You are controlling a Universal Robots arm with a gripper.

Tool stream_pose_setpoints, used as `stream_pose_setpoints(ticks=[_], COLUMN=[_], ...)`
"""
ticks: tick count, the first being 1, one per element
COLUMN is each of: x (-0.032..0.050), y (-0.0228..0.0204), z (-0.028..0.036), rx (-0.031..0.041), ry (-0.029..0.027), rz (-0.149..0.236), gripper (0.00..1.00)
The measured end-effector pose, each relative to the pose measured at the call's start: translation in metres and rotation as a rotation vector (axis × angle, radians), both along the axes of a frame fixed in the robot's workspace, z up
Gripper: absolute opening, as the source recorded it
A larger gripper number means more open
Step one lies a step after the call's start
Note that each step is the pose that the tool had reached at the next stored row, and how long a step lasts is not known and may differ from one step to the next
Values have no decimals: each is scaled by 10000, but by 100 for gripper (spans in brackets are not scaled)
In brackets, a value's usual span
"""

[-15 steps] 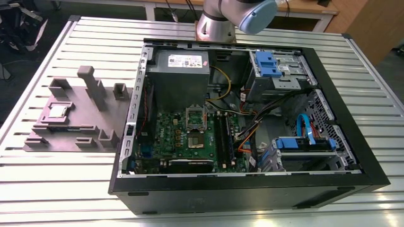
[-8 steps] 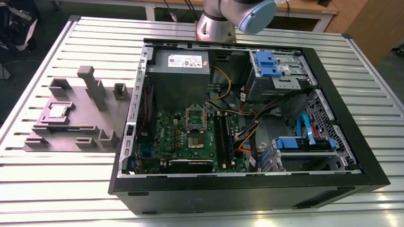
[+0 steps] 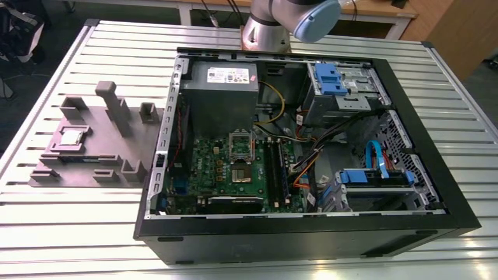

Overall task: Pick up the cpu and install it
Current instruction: 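Pick up the cpu and move it towards the insertion slot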

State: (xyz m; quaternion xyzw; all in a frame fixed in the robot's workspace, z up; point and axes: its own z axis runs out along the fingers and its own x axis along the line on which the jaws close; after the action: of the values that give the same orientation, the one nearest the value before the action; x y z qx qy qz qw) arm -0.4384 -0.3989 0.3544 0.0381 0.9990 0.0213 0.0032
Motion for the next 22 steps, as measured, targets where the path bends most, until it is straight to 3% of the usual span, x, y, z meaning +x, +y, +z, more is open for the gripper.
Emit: stream_pose_setpoints(ticks=[10,22], x=[-1,-3], y=[0,0], z=[0,0], rx=[0,0], ry=[0,0], rz=[0,4], gripper=[11,58])
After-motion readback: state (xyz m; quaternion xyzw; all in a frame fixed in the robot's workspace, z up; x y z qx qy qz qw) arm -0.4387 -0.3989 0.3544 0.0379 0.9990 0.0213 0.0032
